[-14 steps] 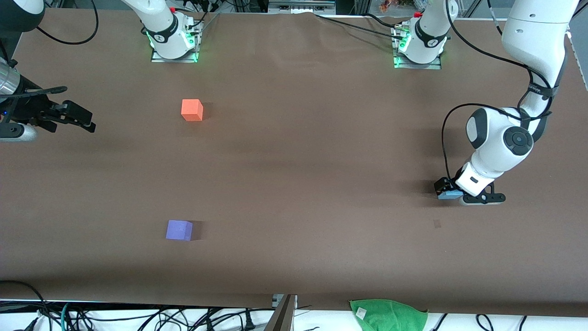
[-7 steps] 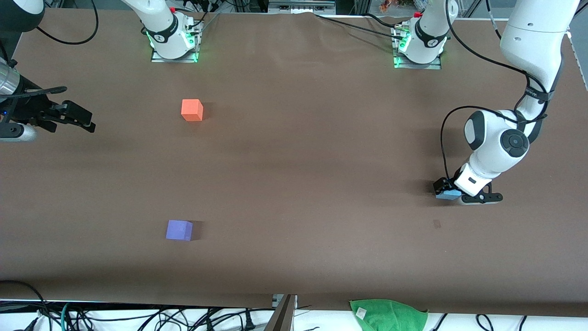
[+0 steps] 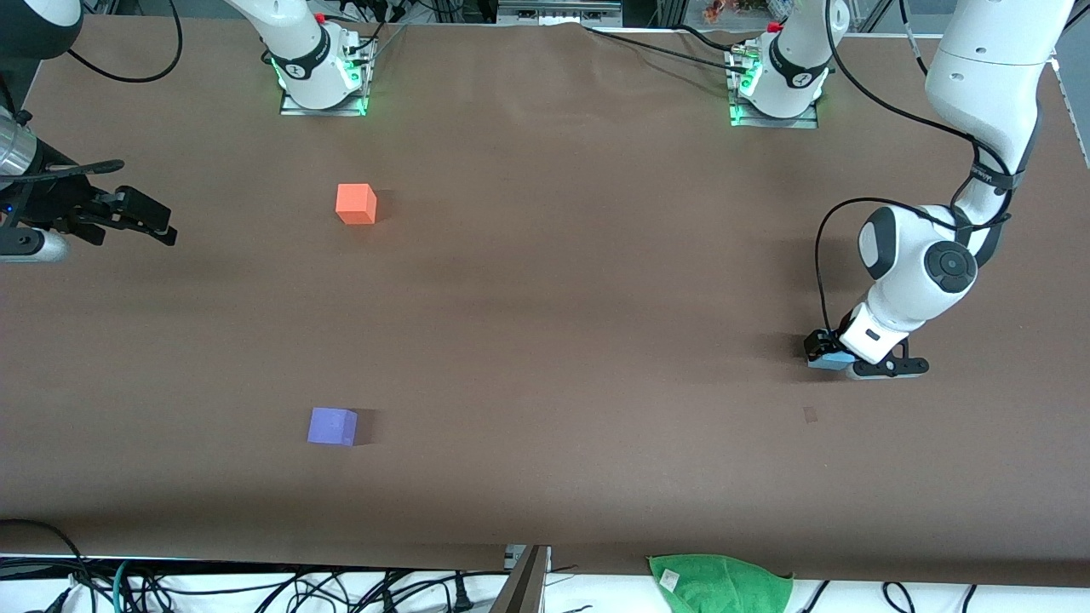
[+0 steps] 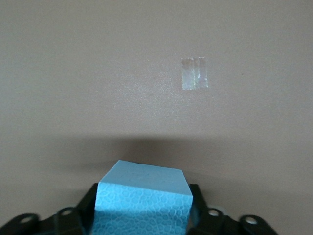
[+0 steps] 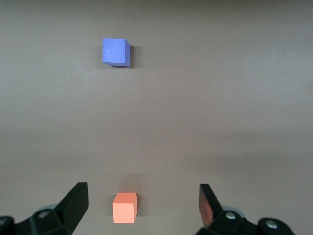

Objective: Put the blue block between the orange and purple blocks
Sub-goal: 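Close the left gripper on the light-blue cube, then carry the light-blue cube with the left gripper toward the table middle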

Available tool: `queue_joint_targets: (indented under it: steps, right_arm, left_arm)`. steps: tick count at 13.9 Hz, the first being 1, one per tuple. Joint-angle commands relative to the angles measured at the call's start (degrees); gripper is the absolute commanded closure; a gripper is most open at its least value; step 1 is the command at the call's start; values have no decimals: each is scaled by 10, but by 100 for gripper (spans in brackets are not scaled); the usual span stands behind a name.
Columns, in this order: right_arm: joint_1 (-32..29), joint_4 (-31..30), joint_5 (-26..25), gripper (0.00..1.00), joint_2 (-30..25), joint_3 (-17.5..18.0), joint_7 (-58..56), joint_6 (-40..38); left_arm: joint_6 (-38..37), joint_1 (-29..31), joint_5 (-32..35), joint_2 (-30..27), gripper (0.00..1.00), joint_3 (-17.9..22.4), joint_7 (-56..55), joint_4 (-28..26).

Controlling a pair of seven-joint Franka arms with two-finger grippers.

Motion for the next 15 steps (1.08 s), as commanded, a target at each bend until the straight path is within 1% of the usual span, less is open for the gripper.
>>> queue_joint_targets:
  steps: [1, 3, 4, 5, 7, 8, 10, 12, 13, 15]
  right_arm:
    - [-3, 5, 9, 0, -1, -1, -8, -8]
    - [-3, 5, 9, 0, -1, -1, -8, -8]
    - [-3, 5, 9, 0, -1, -1, -9, -7]
    - [-3, 5, 9, 0, -1, -1, -8, -8]
    - [-3, 5, 9, 0, -1, -1, -8, -8]
    - [-3, 5, 9, 0, -1, -1, -8, -8]
    - [-3, 5, 9, 0, -1, -1, -9, -8]
    - [-4, 5, 9, 0, -1, -1, -8, -7]
    - [-4, 5, 9, 0, -1, -1, -8, -8]
    - [-4, 5, 9, 0, -1, -1, -9, -7]
  left_arm:
    - [2, 1, -7, -2, 100, -2, 11, 1]
    - [-6, -3, -7, -14, 100, -4, 10, 6]
    - [-22, -8, -7, -25, 100, -7, 9, 6]
    - [-53, -18, -7, -39, 100, -8, 7, 21]
    - [-164, -40, -7, -50, 99, -9, 3, 84]
    - [-223, -49, -7, -50, 95, -17, 2, 114]
    - [-284, -68, -8, -51, 96, -51, -17, 154]
    - [-314, -85, -8, -46, 97, -93, -62, 197]
    - [-315, -108, -8, -46, 97, -102, -91, 207]
    - [-315, -183, -8, -32, 97, -102, -178, 229]
